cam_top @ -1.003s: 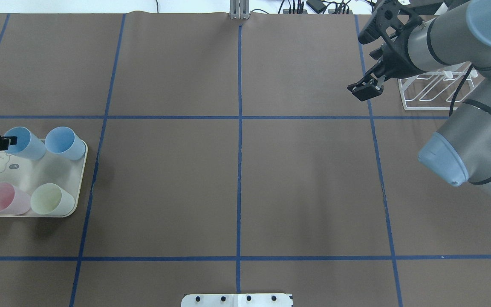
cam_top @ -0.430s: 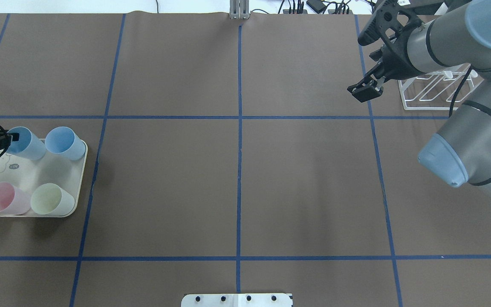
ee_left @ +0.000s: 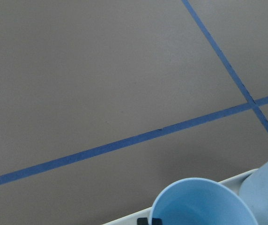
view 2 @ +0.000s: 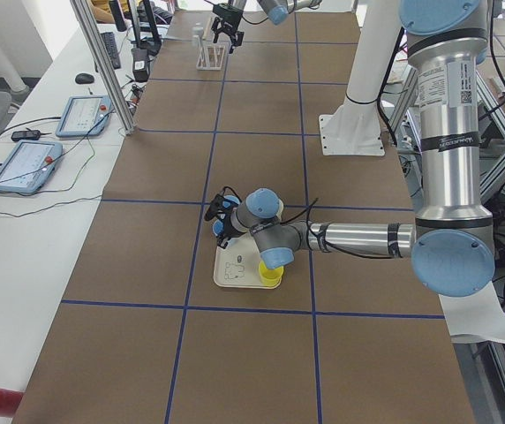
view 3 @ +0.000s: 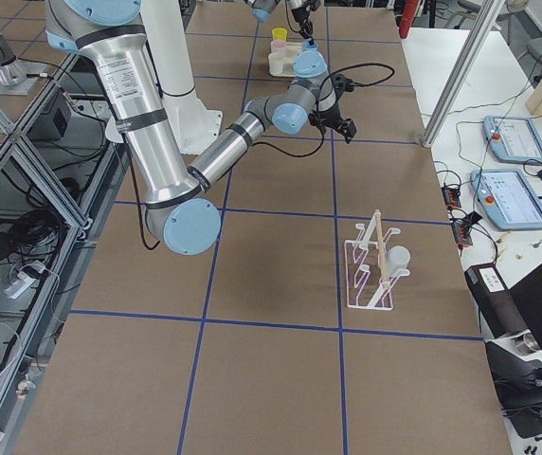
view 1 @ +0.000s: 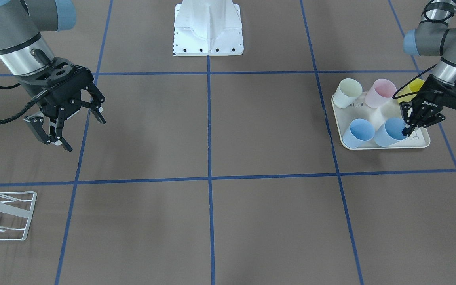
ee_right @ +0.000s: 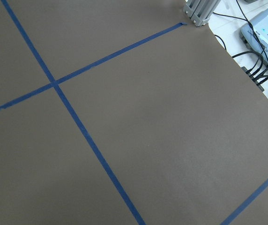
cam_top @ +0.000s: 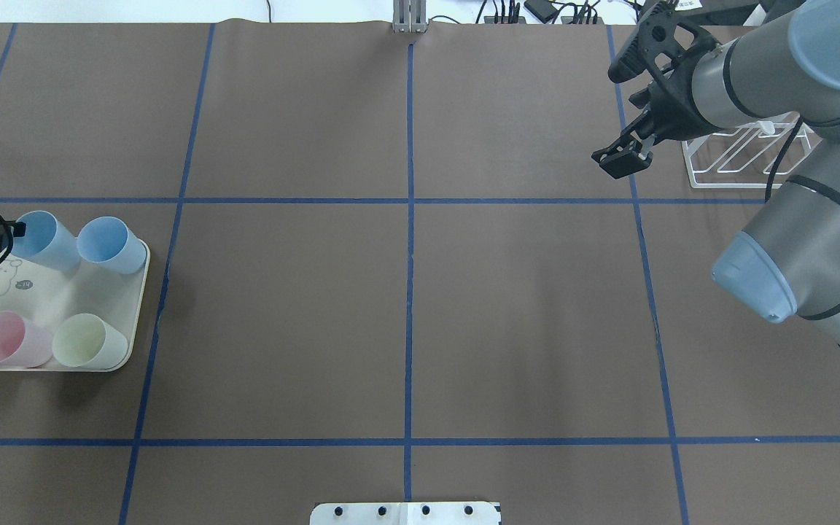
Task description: Transfer IKEA cup to right arm and place on rack
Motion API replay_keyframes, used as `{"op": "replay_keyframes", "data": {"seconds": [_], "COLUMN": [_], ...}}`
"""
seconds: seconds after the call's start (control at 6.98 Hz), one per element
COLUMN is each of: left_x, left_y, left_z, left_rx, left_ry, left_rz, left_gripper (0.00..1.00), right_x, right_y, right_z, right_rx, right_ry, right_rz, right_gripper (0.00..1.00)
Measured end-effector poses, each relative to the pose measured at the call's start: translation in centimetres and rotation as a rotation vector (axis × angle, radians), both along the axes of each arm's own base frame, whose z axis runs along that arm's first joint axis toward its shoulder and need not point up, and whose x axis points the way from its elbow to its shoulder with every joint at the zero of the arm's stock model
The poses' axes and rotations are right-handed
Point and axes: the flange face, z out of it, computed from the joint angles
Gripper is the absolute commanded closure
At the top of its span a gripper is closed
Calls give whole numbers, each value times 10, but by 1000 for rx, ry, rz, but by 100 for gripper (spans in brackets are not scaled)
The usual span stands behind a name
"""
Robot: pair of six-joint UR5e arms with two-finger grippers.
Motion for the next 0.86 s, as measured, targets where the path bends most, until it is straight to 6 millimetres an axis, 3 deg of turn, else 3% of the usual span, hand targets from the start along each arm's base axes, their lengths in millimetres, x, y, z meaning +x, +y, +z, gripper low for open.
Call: {"op": "replay_keyframes", "data": {"seconds": [0.29,0.43,0.86], "left_x": [-32,-46,-55], "left_y": [-7,-6,12], "left_z": [-34,-64,-208], "left_rx": [34,43,-52], "left_ry": [44,85,288], "left_rz": [4,28,16], "left_gripper": [100,100,100], "right_x": [-15,-27,-98], "right_y": [8,13,35], "right_z": [-5,-7,15], "right_rx": [15,44,157], "right_ry": [-12,-46,-338], "right_rz": [-27,-44,-97], "right_gripper": [1,1,1]}}
